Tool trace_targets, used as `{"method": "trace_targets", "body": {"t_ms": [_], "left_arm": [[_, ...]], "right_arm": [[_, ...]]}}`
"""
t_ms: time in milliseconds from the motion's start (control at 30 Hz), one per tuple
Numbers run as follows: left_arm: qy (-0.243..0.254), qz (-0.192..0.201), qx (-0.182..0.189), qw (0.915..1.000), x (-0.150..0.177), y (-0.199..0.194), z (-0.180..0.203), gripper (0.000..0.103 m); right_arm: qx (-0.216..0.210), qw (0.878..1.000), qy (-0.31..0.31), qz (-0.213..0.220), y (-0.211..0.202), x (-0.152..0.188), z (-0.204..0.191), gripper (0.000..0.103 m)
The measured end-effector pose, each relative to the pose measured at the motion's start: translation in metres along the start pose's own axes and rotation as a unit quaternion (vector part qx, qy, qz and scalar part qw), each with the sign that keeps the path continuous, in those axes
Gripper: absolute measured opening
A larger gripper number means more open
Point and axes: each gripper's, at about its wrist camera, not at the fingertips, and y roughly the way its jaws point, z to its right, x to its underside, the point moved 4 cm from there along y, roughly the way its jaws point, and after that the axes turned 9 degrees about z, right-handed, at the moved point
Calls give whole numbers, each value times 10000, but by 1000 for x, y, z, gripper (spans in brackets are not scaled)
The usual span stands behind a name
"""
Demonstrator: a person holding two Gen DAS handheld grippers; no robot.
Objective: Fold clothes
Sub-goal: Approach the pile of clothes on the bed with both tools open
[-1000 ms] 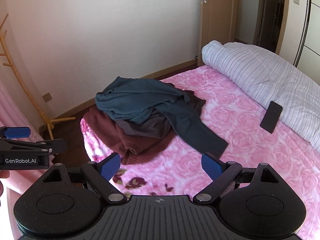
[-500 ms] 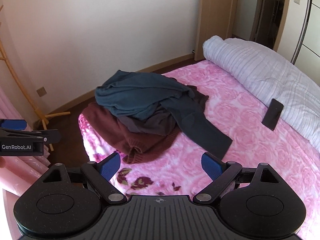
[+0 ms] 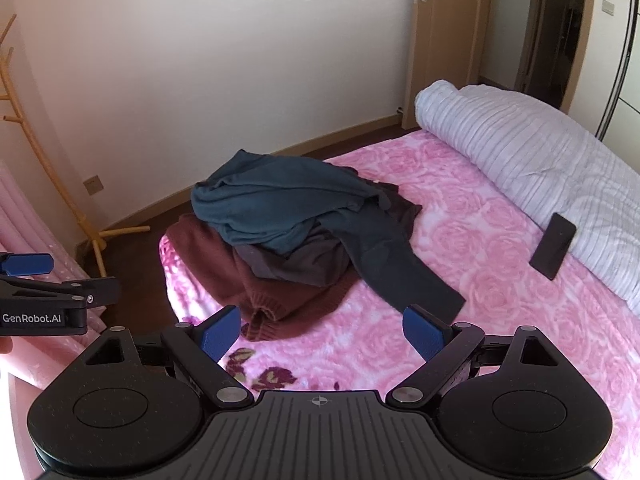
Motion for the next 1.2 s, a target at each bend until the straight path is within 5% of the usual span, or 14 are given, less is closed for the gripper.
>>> {"method": "trace_targets", "body": {"t_ms": [1200], "left_arm": [[71, -117, -36, 9999, -1, 10, 0, 98]], "right_arm": [[-141, 9998, 7, -114, 11, -3, 3, 91]]}}
